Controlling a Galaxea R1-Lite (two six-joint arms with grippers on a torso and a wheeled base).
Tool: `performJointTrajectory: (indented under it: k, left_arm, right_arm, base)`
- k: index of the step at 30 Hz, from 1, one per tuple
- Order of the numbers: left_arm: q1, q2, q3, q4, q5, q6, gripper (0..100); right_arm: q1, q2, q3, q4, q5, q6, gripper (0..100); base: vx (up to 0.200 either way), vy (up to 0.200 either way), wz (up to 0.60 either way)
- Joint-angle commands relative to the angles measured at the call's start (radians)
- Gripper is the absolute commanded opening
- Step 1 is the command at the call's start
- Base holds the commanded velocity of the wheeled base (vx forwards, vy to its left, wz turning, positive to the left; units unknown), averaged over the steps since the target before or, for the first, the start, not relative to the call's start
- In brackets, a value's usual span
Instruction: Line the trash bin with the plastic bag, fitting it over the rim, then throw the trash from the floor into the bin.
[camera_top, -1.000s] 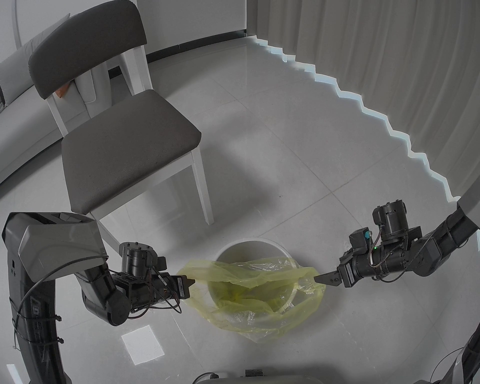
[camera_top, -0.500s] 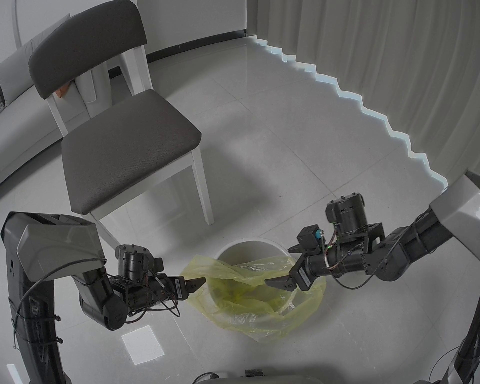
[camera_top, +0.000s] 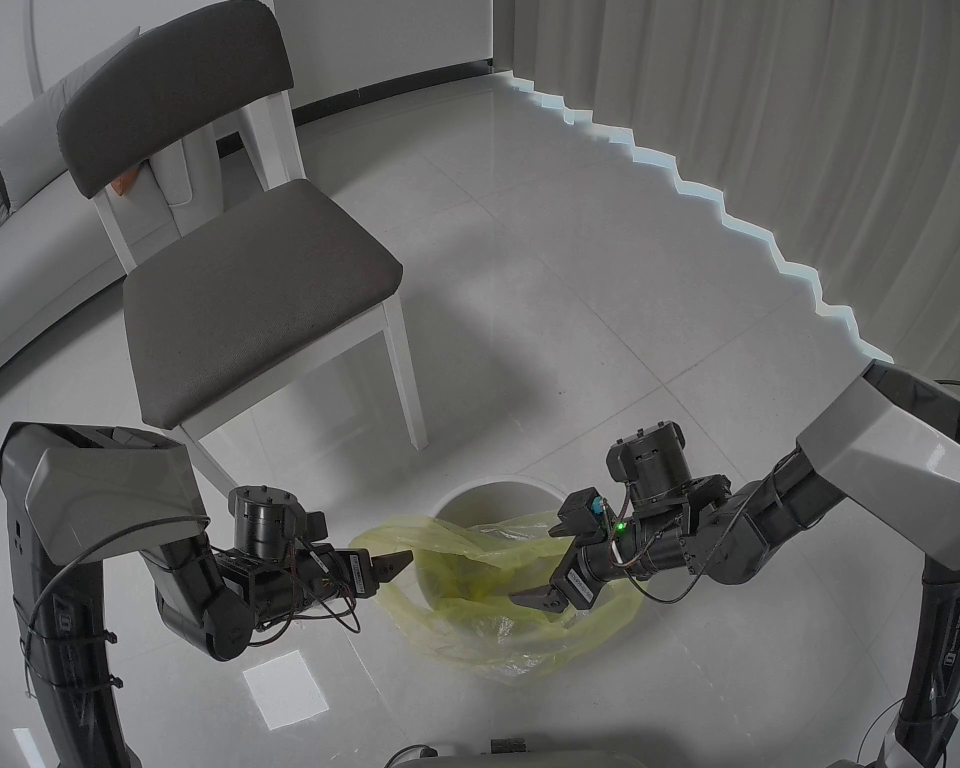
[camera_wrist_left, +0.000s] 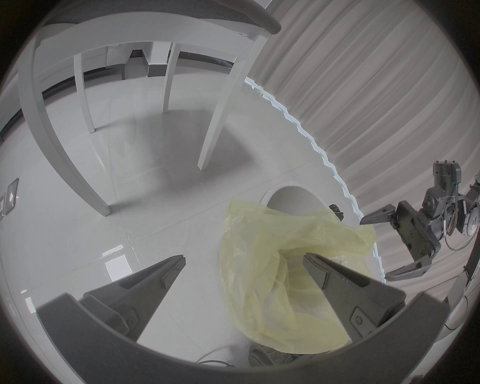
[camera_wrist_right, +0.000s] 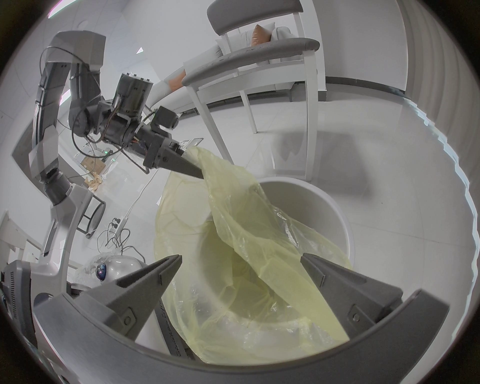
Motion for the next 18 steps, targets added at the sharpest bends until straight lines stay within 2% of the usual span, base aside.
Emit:
performJointTrajectory:
  k: [1, 3, 4, 18]
  left_arm:
    - [-0.003, -0.004, 0.001, -0.006, 0.003, 0.000, 100]
    - [-0.005, -0.001, 0.001, -0.021, 0.006, -0.002, 100]
    - [-0.005, -0.001, 0.003, -0.026, 0.006, -0.002, 100]
    - [0.028, -0.032, -0.008, -0.055, 0.017, -0.019, 100]
  right_arm:
    - [0.001, 0.021, -0.001, 0.000, 0.000, -0.008, 100]
    - [-0.004, 0.034, -0.009, -0.003, 0.000, -0.028, 100]
    - [-0.007, 0.044, -0.024, -0.003, 0.000, -0.031, 0]
    - [-0.047, 0.037, -0.173, 0.021, 0.000, -0.015, 0]
  base:
    - [0.000, 0.000, 0.00]
    - [0.000, 0.000, 0.00]
    - [0.000, 0.000, 0.00]
    - [0.000, 0.000, 0.00]
